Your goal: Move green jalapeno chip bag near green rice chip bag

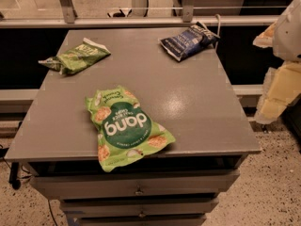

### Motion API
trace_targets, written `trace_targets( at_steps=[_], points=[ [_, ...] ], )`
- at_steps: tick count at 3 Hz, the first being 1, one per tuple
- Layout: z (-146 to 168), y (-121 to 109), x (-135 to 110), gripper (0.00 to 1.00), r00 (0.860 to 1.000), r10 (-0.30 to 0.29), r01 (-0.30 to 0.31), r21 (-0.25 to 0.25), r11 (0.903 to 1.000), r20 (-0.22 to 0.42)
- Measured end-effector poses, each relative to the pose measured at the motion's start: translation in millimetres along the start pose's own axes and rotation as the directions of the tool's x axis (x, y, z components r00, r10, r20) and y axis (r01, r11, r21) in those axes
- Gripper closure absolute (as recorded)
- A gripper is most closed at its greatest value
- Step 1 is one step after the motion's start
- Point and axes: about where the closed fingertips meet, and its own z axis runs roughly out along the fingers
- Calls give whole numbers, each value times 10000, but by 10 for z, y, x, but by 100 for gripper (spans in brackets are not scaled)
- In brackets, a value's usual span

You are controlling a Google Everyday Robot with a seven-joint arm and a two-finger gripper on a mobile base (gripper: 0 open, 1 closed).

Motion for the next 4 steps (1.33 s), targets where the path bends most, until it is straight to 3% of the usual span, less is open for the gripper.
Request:
trace_targets(
  at_steps=[1,2,3,4],
  points=[
    [0,0,0,0,10000,0,0,0,10000,0],
    [65,-98,-164,0,9985,-95,88,130,9999,545],
    [269,-297,-611,0,9832,-514,471,288,9985,1754],
    [591,-586,-1302,0,9364,-968,879,415,9953,3373]
  ],
)
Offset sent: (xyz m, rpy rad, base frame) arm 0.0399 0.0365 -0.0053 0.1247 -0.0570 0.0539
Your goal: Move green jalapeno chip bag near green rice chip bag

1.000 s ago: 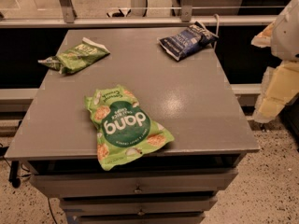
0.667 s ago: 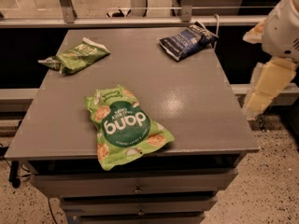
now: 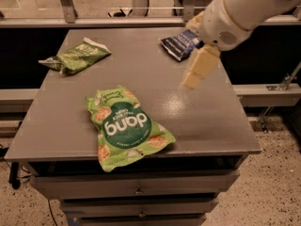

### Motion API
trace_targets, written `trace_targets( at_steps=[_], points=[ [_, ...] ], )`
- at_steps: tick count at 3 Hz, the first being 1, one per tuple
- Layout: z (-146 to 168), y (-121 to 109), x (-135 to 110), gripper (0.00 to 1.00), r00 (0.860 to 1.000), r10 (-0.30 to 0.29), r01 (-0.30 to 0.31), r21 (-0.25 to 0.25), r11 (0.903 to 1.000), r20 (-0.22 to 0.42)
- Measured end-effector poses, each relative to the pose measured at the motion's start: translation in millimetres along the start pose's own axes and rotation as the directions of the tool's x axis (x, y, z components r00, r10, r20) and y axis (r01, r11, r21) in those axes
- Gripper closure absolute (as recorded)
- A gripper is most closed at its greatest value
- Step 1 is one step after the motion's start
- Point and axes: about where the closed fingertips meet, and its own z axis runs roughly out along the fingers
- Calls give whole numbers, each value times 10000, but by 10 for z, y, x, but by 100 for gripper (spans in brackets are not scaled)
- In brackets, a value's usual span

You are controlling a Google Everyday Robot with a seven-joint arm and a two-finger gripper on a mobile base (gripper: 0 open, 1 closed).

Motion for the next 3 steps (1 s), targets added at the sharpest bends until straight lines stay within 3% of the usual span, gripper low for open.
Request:
trace_targets(
  at_steps=[1,2,3],
  points=[
    [483,-293,-594,0,9853,-116,104,79,9999,1705],
    [467,-291,-604,0,9852,-105,79,157,9998,1710],
    [623,-384,-761,0,9714,90,-175,337,9993,2373]
  ],
)
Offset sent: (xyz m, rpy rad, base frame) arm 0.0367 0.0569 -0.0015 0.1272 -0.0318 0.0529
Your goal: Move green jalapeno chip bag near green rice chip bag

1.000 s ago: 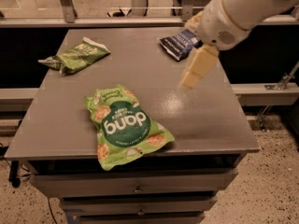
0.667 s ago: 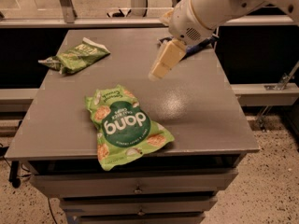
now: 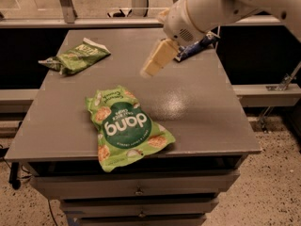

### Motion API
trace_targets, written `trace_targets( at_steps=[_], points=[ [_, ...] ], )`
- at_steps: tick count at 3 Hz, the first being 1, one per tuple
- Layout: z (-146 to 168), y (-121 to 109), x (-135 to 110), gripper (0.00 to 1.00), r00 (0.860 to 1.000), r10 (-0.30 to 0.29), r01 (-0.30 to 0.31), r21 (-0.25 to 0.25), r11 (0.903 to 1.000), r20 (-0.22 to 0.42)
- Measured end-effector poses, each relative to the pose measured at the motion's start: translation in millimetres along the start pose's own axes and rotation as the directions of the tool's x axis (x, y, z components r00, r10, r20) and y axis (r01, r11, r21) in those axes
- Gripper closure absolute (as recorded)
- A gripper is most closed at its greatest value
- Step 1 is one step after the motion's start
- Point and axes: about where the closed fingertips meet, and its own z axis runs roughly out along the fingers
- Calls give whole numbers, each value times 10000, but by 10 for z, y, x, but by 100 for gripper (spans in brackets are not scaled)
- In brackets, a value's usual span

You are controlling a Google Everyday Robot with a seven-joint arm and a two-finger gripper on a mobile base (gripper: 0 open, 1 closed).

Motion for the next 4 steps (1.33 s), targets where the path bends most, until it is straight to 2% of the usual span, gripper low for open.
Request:
trace_targets(
  at_steps=[1,2,3,4],
  points=[
    [562,-296,-331,0,9872,372,-403,167,9990,1550],
    [1075,-553,-636,0,9632,580,-623,80,9980,2625],
    [1639,-553,-944,0,9520,533,-437,-385,9983,3013],
    [2164,-439,-1172,0,9554,318,-48,-923,9957,2937]
  ],
)
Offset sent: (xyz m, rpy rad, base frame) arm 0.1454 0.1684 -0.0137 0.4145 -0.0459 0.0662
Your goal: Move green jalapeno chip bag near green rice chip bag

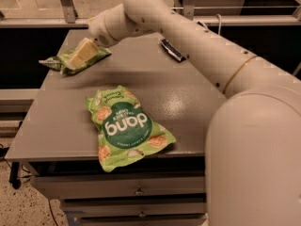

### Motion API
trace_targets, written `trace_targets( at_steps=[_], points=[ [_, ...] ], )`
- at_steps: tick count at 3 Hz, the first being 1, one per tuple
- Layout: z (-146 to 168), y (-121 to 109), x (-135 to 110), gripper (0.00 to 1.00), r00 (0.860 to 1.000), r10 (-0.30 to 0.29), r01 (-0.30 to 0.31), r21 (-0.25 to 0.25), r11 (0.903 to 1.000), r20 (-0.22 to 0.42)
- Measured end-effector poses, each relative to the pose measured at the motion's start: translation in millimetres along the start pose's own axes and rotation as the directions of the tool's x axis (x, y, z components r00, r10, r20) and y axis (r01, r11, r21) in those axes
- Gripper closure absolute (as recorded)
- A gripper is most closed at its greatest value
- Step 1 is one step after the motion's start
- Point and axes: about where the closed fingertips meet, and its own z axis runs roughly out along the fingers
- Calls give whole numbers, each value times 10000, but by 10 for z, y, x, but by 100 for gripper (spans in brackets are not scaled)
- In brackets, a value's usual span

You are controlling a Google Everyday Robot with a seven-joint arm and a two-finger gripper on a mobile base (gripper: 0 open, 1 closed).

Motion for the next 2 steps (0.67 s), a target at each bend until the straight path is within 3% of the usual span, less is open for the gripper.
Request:
trace_targets(
  at_steps=[2],
  points=[
    [627,109,145,0,9982,28,-67,-659,9978,-595]
  ],
)
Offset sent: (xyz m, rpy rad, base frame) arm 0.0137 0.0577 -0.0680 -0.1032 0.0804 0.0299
